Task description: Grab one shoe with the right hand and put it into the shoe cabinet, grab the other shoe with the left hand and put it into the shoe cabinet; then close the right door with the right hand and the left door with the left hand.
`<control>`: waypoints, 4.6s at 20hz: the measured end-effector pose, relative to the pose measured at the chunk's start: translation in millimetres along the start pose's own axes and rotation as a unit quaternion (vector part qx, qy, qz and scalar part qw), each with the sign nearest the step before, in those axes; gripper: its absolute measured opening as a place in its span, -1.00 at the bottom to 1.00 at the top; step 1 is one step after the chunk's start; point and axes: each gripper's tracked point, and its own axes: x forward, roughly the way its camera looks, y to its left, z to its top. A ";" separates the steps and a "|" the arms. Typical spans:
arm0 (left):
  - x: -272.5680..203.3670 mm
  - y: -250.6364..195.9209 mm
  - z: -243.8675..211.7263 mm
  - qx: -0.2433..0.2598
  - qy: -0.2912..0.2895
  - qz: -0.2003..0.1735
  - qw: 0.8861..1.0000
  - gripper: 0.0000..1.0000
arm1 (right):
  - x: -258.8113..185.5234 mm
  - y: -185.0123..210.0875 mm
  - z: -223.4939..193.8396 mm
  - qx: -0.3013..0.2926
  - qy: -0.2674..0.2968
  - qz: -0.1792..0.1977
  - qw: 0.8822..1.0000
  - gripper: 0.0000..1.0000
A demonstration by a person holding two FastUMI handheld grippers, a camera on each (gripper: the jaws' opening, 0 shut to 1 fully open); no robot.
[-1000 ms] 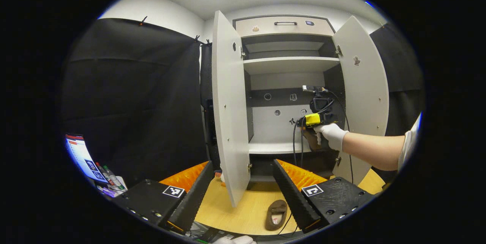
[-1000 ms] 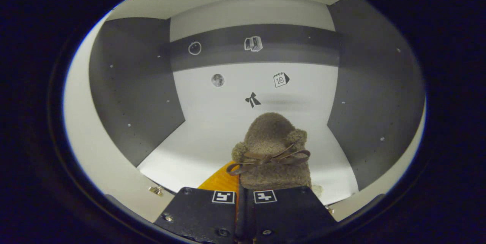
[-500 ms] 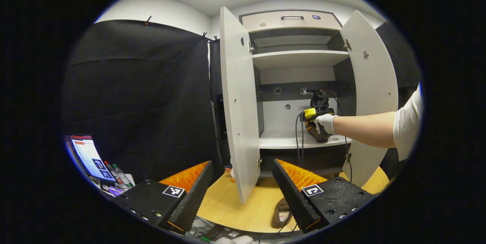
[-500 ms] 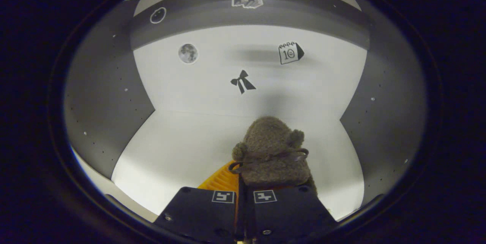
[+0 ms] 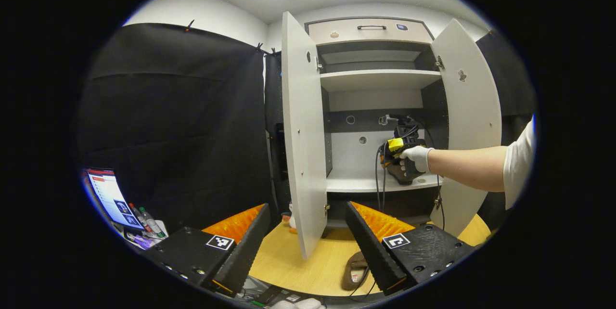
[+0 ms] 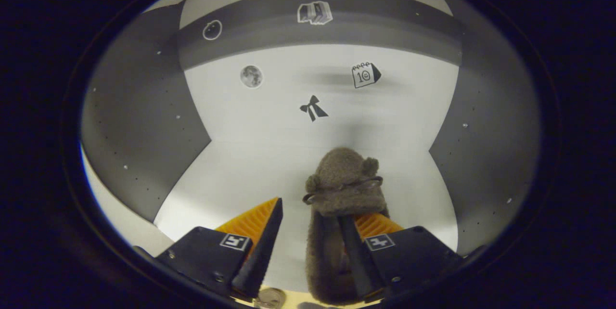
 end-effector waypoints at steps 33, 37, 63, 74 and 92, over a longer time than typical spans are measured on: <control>-12.7 3.1 -5.5 -0.005 -0.020 -0.114 0.993 0.92 | -417.2 -22.3 -217.1 0.013 -0.269 -0.035 0.962 0.96; -7.8 -10.9 -13.7 -0.003 -0.019 -0.146 0.989 0.92 | -437.4 -37.9 -243.2 0.016 -0.268 -0.064 0.961 0.96; 19.1 -83.4 -255.0 0.025 0.275 -0.200 0.940 0.94 | -410.5 -118.8 -285.5 0.032 -0.159 -0.106 0.981 0.96; 63.2 -89.5 -278.7 0.033 0.304 -0.190 0.933 0.88 | -398.9 -144.6 -271.3 0.036 -0.153 -0.126 0.979 0.99; 70.6 -113.0 -127.3 0.033 0.236 -0.196 0.951 -0.95 | -413.5 -120.3 -262.9 0.023 -0.178 -0.092 0.979 0.96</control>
